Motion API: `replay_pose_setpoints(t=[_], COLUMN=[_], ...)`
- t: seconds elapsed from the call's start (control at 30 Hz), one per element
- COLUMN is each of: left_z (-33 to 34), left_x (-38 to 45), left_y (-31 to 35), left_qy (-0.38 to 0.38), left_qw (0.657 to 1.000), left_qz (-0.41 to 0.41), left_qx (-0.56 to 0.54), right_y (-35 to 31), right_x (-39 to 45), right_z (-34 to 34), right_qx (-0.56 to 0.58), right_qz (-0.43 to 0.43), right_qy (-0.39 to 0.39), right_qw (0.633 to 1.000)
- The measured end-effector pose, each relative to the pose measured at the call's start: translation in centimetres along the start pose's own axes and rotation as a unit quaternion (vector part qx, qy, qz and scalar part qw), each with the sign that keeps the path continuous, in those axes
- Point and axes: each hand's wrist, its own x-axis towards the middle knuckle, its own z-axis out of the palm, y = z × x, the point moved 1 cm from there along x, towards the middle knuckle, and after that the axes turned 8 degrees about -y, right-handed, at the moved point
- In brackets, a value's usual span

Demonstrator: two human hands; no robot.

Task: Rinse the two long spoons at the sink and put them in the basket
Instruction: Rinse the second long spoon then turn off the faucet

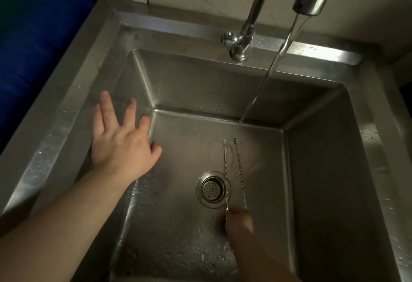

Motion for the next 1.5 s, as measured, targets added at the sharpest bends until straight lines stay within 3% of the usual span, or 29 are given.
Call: replay_pose_setpoints(t=[0.3, 0.4, 0.5, 0.63, 0.7, 0.9, 1.0, 1.13, 1.3, 1.5], left_z=[-0.4, -0.4, -0.5, -0.6, -0.6, -0.5, -0.6, -0.5, -0.4, -0.4], left_x=[-0.1, -0.1, -0.2, -0.2, -0.2, -0.2, -0.2, -0.2, -0.2, -0.1], left_y=[0.1, 0.1, 0.1, 0.0, -0.1, -0.1, -0.1, -0.1, 0.0, 0.1], left_qy=[-0.013, -0.011, -0.014, -0.019, -0.021, -0.025, -0.025, -0.024, -0.019, -0.020], left_qw=[1.000, 1.000, 1.000, 0.999, 0.999, 0.998, 0.998, 0.999, 0.999, 0.999], left_qz=[-0.011, -0.010, -0.009, -0.002, 0.001, 0.009, 0.008, 0.009, 0.007, 0.002], left_qx=[0.008, -0.013, -0.026, -0.042, -0.046, -0.053, -0.051, -0.044, -0.047, -0.038], right_y=[-1.0, -5.2, -11.6, -20.3, -24.0, -29.1, -29.7, -30.6, -29.6, -28.4], right_x=[-0.5, -2.2, -4.9, -8.8, -10.2, -11.1, -10.5, -10.3, -10.3, -11.0], right_z=[-1.1, -2.7, -5.7, -10.8, -12.7, -13.7, -13.2, -12.6, -12.2, -11.7], right_qx=[-0.058, -0.016, 0.009, 0.012, -0.037, -0.208, -0.252, -0.217, -0.208, -0.240], right_qz=[-0.040, -0.150, -0.336, -0.552, -0.606, -0.666, -0.656, -0.616, -0.627, -0.579], right_qy=[0.009, 0.048, 0.111, 0.170, 0.179, 0.157, 0.119, 0.071, 0.051, 0.070], right_qw=[0.997, 0.987, 0.935, 0.816, 0.774, 0.699, 0.701, 0.754, 0.749, 0.776])
